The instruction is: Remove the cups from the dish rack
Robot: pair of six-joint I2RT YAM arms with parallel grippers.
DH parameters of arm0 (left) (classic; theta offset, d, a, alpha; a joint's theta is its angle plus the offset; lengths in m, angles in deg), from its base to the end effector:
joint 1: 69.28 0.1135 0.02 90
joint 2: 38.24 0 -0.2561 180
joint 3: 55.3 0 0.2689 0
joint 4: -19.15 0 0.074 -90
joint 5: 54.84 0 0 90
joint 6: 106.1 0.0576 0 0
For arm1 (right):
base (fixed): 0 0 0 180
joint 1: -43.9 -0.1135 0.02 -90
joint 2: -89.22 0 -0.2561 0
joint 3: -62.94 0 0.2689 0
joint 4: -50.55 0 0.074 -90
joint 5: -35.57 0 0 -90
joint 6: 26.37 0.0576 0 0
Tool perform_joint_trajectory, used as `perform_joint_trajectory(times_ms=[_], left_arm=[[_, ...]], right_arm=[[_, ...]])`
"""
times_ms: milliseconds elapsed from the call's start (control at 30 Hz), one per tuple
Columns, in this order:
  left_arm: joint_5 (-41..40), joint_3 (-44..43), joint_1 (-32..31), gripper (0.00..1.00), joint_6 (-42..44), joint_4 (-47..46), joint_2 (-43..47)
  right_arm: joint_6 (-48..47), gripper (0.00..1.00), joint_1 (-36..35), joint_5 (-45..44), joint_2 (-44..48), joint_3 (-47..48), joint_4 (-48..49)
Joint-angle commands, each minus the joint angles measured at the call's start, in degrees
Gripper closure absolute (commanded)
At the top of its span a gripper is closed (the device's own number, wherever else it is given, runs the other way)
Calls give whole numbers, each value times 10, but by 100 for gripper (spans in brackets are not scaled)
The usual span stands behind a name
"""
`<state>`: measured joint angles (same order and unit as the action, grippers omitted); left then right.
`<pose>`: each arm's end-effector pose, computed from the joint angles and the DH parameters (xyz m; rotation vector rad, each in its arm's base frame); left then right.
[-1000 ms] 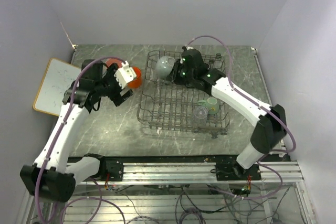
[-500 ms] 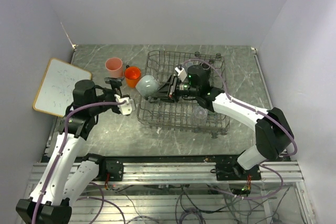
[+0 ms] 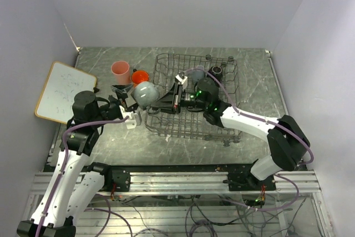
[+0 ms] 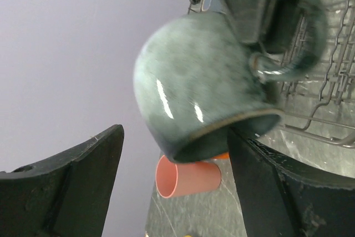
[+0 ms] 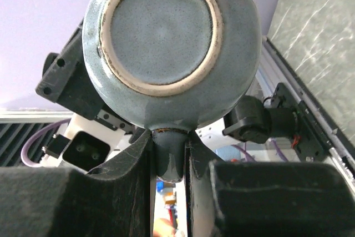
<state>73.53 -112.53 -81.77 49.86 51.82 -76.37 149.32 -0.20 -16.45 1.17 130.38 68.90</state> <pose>0.1763 -0.0757 0.3317 1.4307 1.0188 0.0736 0.2499 0.2915 0.2701 0.0941 2.1640 2.0904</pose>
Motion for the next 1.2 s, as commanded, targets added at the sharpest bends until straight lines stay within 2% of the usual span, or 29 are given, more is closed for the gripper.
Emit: perform_joint_trajectory(times_ms=[0, 133, 233, 333, 400, 467, 500, 567, 667, 700, 800, 867, 933, 1067, 1167], left_arm=[[37, -17, -3, 16, -26, -43, 7], [37, -12, -2, 25, -31, -53, 10], [52, -14, -2, 36, -42, -53, 11], [59, -18, -3, 53, -58, -58, 10], [60, -21, -3, 70, -64, -59, 9], [60, -21, -3, 82, -65, -56, 10], [59, -23, -3, 89, -62, -48, 10], [51, -29, -3, 93, -56, -25, 7], [11, -44, -3, 93, -59, 25, -10], [-14, -51, -3, 93, -61, 42, -22], [-136, -76, -3, 93, -82, 80, -91], [-236, -118, 2, 93, -90, 132, -165], [-294, -159, 23, 93, -97, 179, -238], [-327, -211, 80, 93, -104, 242, -336], [-350, -228, 103, 93, -116, 242, -383]], right_arm=[[50, 100, -26, -1, 39, -6, 139], [86, 100, -44, -15, 50, -27, 186], [124, 100, -53, -30, 48, -48, 249], [137, 100, -66, -43, 41, -52, 276], [140, 100, -74, -45, 34, -46, 281], [143, 100, -76, -43, 26, -42, 283], [143, 98, -76, -43, 25, -40, 280], [134, 80, -74, -43, 28, -39, 256], [94, 45, -60, -40, 42, -32, 186], [72, 37, -52, -36, 48, -28, 146], [-4, 23, -11, -39, 78, -19, 11], [-73, 19, 23, -50, 105, -9, -95], [-131, 17, 54, -72, 134, 8, -196], [-236, 17, 103, -114, 160, 68, -369], [-295, 17, 131, -154, 171, 101, -456]])
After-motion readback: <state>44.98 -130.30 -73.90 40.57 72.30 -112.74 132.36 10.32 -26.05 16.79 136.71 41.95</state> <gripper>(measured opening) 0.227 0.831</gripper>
